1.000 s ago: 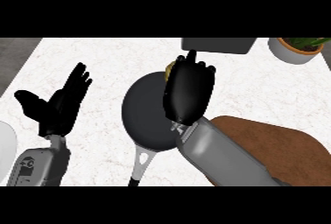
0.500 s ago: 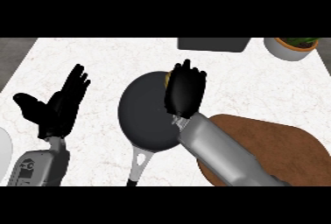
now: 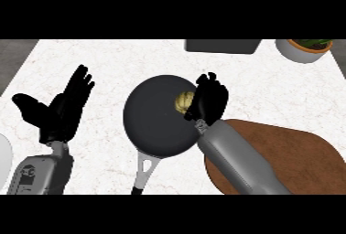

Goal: Pick the squash from the cutting board and place it in the pan

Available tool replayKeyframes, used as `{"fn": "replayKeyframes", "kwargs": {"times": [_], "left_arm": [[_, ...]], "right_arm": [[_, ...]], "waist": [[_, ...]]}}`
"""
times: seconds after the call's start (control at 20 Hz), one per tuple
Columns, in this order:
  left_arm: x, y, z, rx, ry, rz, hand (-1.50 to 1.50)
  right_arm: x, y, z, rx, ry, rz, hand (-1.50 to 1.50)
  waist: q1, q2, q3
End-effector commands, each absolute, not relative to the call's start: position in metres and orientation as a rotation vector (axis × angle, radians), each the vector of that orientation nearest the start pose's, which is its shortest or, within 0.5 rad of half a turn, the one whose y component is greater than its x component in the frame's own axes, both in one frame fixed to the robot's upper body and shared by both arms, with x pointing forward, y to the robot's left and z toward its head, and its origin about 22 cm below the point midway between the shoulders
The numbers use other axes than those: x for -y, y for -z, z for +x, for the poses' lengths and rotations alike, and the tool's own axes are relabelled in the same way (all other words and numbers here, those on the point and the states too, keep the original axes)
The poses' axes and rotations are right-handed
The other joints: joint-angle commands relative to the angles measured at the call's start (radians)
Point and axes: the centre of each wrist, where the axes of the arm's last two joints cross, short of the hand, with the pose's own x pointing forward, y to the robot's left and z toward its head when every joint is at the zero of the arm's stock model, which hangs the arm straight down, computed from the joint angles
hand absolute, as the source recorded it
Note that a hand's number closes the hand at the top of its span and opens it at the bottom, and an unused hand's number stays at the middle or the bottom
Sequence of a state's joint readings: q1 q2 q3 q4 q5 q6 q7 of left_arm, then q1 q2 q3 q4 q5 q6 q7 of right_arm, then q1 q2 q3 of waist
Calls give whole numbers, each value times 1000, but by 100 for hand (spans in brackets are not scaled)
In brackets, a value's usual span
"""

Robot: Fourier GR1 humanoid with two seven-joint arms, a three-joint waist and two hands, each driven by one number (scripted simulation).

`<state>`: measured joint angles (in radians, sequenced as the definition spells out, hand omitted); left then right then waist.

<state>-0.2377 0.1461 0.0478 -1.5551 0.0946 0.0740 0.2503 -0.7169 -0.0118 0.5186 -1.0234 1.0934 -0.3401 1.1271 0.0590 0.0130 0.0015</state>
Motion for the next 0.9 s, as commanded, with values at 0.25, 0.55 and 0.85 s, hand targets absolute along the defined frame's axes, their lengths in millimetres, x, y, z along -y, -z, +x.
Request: {"fn": "replayKeyframes", "kwargs": {"times": [0.25,0.55,0.85], "left_arm": [[-259,-70,296,1526,-22,98,0],[-271,-53,277,1517,-51,98,0],[-278,-63,276,1518,-68,122,0]], "right_arm": [[49,-37,333,1316,-192,-1096,-150],[60,-38,297,1441,108,-917,-150],[69,-33,225,1545,223,-792,-150]], "waist": [[-26,-7,0],[-56,-23,0],[-87,-25,0]]}}
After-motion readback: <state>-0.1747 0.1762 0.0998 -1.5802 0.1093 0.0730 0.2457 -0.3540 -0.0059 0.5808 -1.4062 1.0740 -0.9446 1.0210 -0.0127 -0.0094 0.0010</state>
